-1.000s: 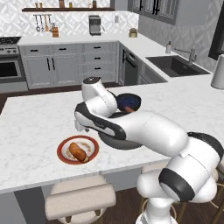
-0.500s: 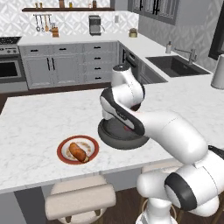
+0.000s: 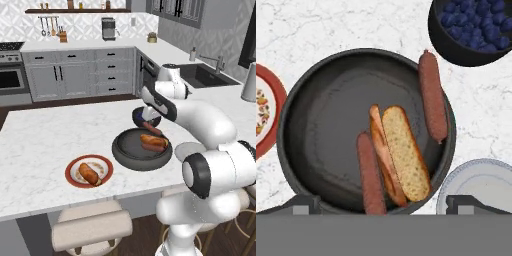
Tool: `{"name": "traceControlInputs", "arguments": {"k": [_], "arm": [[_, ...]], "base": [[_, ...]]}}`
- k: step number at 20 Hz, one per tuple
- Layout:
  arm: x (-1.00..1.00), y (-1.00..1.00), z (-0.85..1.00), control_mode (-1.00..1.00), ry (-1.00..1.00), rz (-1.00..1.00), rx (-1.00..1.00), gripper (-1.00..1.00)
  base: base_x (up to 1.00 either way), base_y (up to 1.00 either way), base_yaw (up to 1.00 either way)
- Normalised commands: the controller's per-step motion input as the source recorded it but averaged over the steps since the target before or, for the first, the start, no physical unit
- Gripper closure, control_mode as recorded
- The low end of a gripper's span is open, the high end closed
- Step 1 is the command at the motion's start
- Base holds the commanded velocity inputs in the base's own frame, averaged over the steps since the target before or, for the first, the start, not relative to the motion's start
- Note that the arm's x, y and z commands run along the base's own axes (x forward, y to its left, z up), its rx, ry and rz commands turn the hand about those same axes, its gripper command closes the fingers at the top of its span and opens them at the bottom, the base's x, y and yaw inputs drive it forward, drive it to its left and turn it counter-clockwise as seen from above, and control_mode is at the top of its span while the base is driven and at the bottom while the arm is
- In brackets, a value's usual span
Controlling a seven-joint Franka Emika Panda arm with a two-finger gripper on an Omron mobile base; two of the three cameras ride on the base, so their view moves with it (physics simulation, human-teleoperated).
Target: Place one bun and one sausage from the bowl on each plate.
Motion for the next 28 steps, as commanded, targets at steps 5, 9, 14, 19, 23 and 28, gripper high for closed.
{"name": "traceControlInputs", "arguments": {"k": [5,9,14,19,23,28], "arm": [[0.71,-0.54,-0.13,-1.00,0.11,-0.09,0.08,-1.00],[0.69,-0.24,-0.20,-1.00,0.13,-0.07,0.13,-1.00],[0.36,-0.03,-0.47,-1.00,0.07,-0.04,0.05,-1.00],[0.05,0.10,-0.50,-1.00,0.00,0.00,0.00,-1.00],[0.00,0.19,-0.52,-1.00,0.00,0.00,0.00,-1.00],[0.00,0.17,-0.40,-1.00,0.01,0.00,0.00,-1.00]], "base": [[0.00,0.00,0.00],[0.00,0.00,0.00],[0.00,0.00,0.00],[0.00,0.00,0.00],[0.00,0.00,0.00],[0.00,0.00,0.00]]}}
